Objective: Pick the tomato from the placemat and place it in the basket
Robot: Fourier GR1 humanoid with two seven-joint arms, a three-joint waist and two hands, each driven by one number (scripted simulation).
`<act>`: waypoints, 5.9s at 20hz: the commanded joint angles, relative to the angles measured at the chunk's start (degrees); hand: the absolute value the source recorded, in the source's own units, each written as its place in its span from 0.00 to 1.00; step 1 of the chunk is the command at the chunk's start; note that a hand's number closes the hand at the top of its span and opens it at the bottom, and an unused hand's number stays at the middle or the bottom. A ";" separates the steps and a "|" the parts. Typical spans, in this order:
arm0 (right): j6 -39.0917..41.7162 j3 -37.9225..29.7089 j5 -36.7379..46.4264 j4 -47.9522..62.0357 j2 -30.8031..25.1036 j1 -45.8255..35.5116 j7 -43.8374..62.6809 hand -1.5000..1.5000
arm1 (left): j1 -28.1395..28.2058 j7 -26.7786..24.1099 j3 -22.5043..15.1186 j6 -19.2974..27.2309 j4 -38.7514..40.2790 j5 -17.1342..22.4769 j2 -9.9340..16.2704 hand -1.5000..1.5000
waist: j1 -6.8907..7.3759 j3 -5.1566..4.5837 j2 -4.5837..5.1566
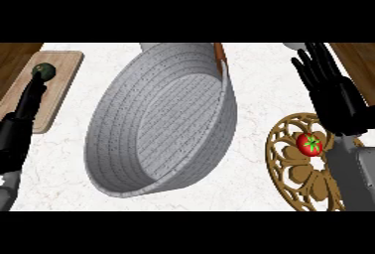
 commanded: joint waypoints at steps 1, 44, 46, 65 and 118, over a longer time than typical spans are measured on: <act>5.72 -2.75 -3.49 0.03 -1.67 2.89 -3.02 1.00 | 1.92 2.63 -0.68 -1.62 0.52 0.96 -1.02 0.50 | 1.91 -1.74 1.36; 52.99 -6.49 33.41 -5.49 -56.53 -3.39 -15.16 0.00 | 10.97 25.21 -5.22 -5.44 7.03 10.21 -14.01 0.50 | 2.58 -1.77 1.54; 50.75 -5.78 36.33 -4.66 -56.08 -1.12 -18.65 0.00 | 14.89 19.96 -4.45 -7.02 8.66 10.53 -14.43 0.50 | 2.86 -1.76 1.56; 34.04 6.49 52.77 -5.82 -35.55 4.73 -16.89 0.00 | 10.60 25.34 -1.40 -8.41 8.14 8.17 -15.49 0.50 | 2.54 -1.79 1.51; 17.19 10.63 86.20 17.95 -11.56 6.35 -25.93 0.00 | 13.63 25.53 5.33 -14.17 7.07 -0.24 -21.66 0.50 | 2.36 -1.81 1.40</act>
